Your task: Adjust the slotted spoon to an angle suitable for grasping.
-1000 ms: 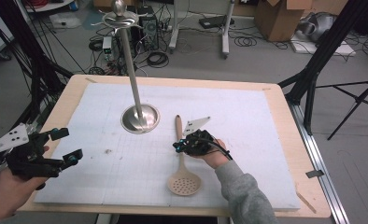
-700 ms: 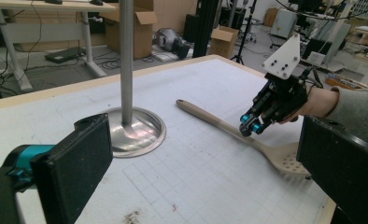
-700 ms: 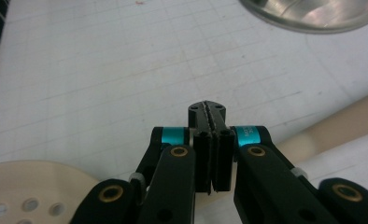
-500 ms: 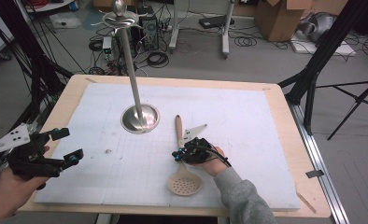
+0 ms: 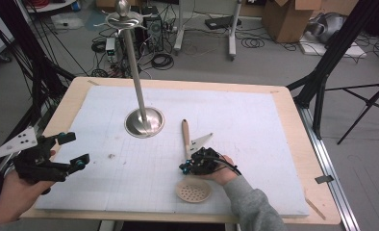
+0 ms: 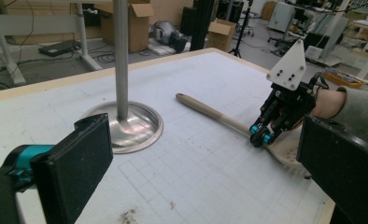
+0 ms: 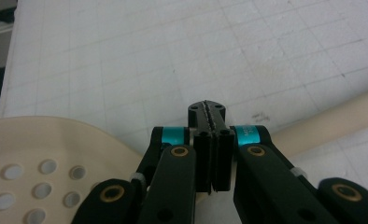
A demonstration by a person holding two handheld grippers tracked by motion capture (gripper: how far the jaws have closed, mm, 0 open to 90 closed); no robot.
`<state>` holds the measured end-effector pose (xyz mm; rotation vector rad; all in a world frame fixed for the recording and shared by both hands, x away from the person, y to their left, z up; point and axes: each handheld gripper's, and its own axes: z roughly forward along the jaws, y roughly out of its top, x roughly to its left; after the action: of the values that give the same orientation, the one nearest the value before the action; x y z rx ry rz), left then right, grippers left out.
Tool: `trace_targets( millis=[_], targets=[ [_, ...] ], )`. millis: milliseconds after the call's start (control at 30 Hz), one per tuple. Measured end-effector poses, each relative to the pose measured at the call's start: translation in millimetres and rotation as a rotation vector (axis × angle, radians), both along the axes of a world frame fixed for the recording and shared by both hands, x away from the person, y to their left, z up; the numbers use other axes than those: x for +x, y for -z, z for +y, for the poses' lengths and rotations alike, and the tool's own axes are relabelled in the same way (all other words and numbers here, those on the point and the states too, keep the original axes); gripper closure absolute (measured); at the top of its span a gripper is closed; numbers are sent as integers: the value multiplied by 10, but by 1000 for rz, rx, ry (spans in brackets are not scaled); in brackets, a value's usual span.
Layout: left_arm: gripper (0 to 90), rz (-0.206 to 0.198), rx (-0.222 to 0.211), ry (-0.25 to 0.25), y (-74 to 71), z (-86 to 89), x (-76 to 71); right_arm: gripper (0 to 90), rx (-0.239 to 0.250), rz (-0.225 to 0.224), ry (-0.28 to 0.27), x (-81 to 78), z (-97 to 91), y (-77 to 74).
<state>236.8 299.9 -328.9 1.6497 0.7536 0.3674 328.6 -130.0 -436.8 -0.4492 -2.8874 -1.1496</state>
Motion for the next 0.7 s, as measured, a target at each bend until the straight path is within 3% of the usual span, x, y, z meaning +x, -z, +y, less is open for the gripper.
trace_targets(
  millis=[167, 433, 600, 700],
  targets=[
    [41, -2, -3, 3, -2, -18, 12, 900, -11, 1, -19, -29, -141, -11],
    [41, -3, -13, 6, -20, -29, 15, 900, -26, 3, -13, -80, -568, -27],
    [41, -4, -8, 10, -24, -44, 17, 899, -18, 6, -16, -77, -586, -25],
    [41, -1, -6, 7, -16, -36, 23, 899, 29, -7, 1, -51, -599, -61]
  ],
)
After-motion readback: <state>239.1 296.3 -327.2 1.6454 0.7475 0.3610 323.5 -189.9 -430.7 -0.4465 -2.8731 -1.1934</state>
